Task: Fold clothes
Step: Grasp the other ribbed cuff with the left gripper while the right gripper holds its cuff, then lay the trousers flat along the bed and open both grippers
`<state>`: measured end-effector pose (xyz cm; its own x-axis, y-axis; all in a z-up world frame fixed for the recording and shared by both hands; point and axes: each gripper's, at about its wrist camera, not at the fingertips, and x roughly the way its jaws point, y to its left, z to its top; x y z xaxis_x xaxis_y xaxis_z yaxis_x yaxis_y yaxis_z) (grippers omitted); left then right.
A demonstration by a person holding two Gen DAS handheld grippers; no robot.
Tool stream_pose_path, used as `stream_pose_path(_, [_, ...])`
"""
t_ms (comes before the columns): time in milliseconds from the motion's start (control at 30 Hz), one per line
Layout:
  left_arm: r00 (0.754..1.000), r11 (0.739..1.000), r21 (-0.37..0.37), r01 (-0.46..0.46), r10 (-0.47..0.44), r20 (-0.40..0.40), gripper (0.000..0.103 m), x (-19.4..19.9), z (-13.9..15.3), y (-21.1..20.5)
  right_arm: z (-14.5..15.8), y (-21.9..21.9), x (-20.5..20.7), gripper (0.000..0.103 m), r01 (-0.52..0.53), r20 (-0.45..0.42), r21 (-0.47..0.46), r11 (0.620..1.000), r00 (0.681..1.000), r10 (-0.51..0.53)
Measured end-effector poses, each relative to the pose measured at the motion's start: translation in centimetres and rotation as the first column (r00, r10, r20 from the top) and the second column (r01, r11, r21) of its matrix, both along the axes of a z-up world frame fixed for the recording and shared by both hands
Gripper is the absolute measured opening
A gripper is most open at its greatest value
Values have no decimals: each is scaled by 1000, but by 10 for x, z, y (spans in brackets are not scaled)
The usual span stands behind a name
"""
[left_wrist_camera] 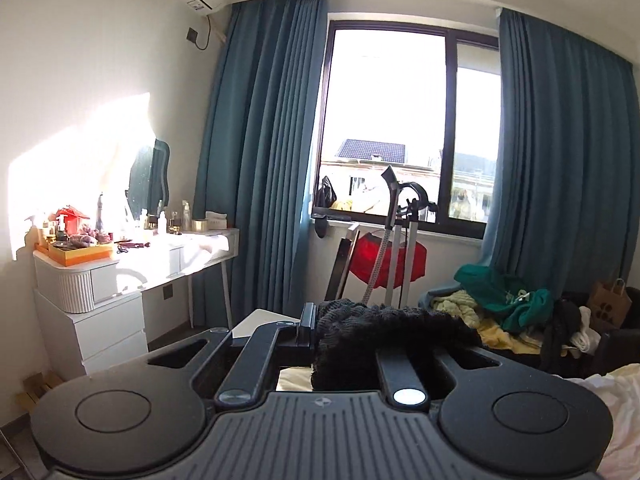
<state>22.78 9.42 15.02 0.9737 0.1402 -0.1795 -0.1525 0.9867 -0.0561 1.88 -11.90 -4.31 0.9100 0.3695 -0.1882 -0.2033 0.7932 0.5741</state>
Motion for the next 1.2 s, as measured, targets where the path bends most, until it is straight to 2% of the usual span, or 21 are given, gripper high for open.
stream_pose_path(100, [996, 995, 42, -86, 85, 18, 8, 22, 12, 56, 7, 60, 20, 12, -141, 38, 18, 990, 989, 140])
stream_pose_path(167, [990, 987, 79, -139, 139, 7, 8, 41, 3, 94, 6, 99, 34, 12, -234, 54, 37, 972, 971, 232])
stream_pose_path(233, [982, 978, 109, -176, 182, -48, 8, 62, -25, 133, -4, 133, 49, 13, -308, 47, 51, 950, 951, 305])
stream_pose_path(300, [970, 973, 109, -203, 215, -117, 8, 76, -61, 170, -27, 160, 65, 13, -351, -3, 43, 935, 936, 352])
stream_pose_path(467, [926, 964, 8, -266, 257, -277, 8, 78, -159, 241, -83, 195, 92, 13, -424, -141, 1, 905, 896, 420])
stream_pose_path(567, [920, 961, -52, -273, 245, -305, 9, 62, -194, 262, -103, 203, 97, 14, -453, -181, -31, 891, 879, 441])
stream_pose_path(633, [923, 964, -68, -258, 226, -311, 10, 55, -204, 268, -106, 205, 95, 16, -465, -184, -45, 884, 874, 451])
stream_pose_path(700, [924, 965, -60, -254, 223, -310, 17, 46, -204, 268, -100, 202, 90, 19, -464, -170, -60, 884, 877, 449])
stream_pose_path(733, [924, 964, -54, -262, 234, -303, 32, 39, -203, 267, -96, 200, 89, 22, -473, -168, -67, 879, 873, 457])
stream_pose_path(767, [921, 961, -43, -272, 247, -300, 53, 33, -200, 266, -91, 198, 87, 33, -482, -167, -75, 873, 869, 465])
stream_pose_path(800, [917, 960, -25, -280, 260, -302, 61, 25, -197, 263, -87, 196, 86, 57, -490, -166, -84, 868, 866, 472])
stream_pose_path(833, [913, 959, -2, -284, 270, -305, 71, 17, -193, 260, -85, 195, 84, 71, -493, -163, -107, 864, 865, 474])
stream_pose_path(867, [909, 958, 24, -286, 279, -311, 73, 9, -189, 256, -83, 193, 82, 89, -495, -160, -132, 859, 866, 474])
stream_pose_path(1000, [902, 956, 130, -265, 293, -318, 73, -29, -174, 233, -64, 171, 61, 91, -488, -154, -273, 829, 873, 463])
stream_pose_path(1067, [910, 958, 168, -234, 277, -310, 74, -54, -165, 212, -56, 148, 55, 91, -476, -148, -269, 837, 879, 453])
stream_pose_path(1200, [923, 955, 232, -186, 251, -293, 76, -97, -153, 163, -29, 98, 38, 91, -408, -122, -318, 856, 913, 390])
